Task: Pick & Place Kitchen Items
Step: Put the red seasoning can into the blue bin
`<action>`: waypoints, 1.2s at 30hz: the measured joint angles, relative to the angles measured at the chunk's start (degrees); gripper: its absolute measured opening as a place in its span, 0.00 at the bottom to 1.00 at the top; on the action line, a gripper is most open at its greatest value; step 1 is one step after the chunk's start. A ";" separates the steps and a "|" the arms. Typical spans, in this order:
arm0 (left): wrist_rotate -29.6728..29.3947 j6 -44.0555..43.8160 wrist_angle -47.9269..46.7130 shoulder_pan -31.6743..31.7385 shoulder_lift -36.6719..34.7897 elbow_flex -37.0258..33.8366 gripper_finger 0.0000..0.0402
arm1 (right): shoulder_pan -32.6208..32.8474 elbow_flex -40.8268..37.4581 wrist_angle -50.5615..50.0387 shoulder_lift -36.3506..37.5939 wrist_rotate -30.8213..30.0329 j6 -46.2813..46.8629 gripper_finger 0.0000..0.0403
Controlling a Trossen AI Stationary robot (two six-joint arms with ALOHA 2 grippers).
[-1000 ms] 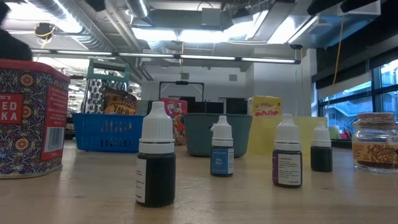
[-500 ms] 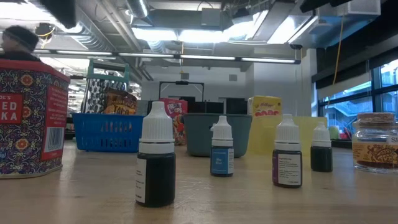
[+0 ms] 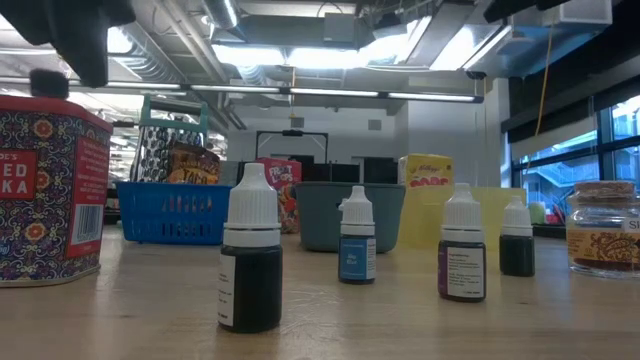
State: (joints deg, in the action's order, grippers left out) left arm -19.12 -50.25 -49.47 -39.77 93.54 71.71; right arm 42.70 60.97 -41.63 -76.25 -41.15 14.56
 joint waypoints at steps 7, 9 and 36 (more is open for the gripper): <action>-0.41 2.29 4.63 -0.07 0.00 -0.10 0.63 | 0.00 0.00 -0.06 0.00 1.28 -0.41 0.83; -0.45 2.52 5.36 -0.07 0.00 -0.10 0.63 | 0.00 0.00 -0.09 0.00 1.29 -0.41 0.83; 0.82 1.50 5.90 -0.35 0.00 -0.10 0.64 | 0.02 0.00 0.29 0.00 2.36 -0.65 0.82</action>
State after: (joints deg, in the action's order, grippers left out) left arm -18.31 -48.75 -43.57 -40.12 93.54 71.61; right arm 42.72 60.97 -41.33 -76.25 -38.79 13.91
